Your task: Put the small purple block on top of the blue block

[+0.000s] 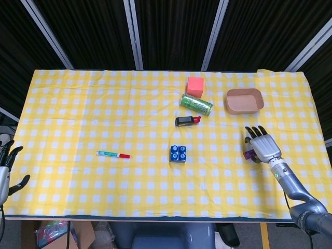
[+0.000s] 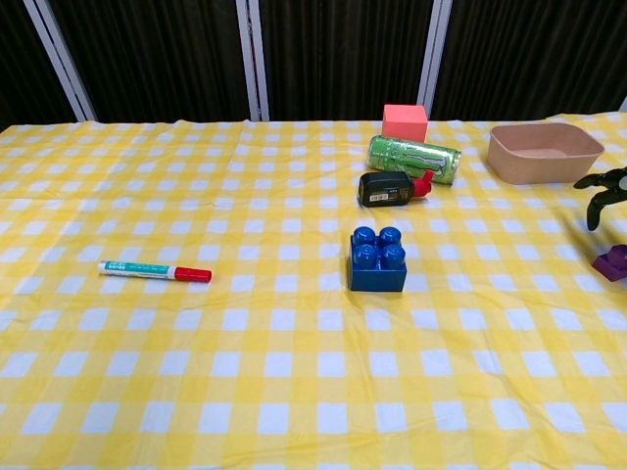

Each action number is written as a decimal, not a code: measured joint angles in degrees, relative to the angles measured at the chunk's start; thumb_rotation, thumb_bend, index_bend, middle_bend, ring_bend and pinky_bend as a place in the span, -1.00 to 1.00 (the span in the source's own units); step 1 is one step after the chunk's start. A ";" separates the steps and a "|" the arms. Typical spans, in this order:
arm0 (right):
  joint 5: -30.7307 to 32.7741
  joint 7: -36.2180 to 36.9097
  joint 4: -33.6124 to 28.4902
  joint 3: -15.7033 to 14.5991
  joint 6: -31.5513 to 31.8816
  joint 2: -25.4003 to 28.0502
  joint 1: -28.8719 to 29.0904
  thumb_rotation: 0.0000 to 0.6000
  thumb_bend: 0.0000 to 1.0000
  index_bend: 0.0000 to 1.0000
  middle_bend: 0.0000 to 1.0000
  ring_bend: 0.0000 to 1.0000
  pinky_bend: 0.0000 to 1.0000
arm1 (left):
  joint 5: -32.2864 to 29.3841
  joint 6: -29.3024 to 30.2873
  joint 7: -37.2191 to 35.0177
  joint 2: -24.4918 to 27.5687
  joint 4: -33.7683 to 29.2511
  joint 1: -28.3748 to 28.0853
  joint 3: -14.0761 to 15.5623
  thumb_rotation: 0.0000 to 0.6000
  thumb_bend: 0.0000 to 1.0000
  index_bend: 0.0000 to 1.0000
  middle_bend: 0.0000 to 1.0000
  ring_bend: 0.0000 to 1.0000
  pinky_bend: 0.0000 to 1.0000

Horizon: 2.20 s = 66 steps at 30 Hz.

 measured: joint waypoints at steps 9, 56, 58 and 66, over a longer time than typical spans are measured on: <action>-2.06 4.48 3.73 -1.59 1.19 -1.31 -0.53 1.00 -0.41 -0.28 -1.00 -1.00 -1.00 | 0.20 0.24 0.70 -0.20 -0.14 0.12 -0.01 1.00 -0.52 -0.61 -0.82 -1.00 -0.91; -5.08 11.53 12.78 -3.12 2.38 -6.16 0.85 1.00 -0.41 0.11 -0.94 -1.00 -1.00 | -0.03 0.18 4.03 -1.43 -0.65 0.11 -0.22 1.00 -0.52 -0.60 -0.82 -1.00 -0.91; -4.80 10.72 12.16 -3.01 1.93 -5.90 1.00 1.00 -0.40 0.11 -0.94 -1.00 -1.00 | -0.04 0.14 3.99 -1.38 -0.71 0.12 -0.21 1.00 -0.52 -0.60 -0.82 -1.00 -0.91; -3.44 7.51 9.84 -2.45 0.19 -4.82 1.54 1.00 -0.28 0.09 -0.94 -1.00 -1.00 | -0.09 -0.13 4.02 -1.35 -0.82 0.06 -0.15 1.00 -0.52 -0.60 -0.82 -1.00 -0.91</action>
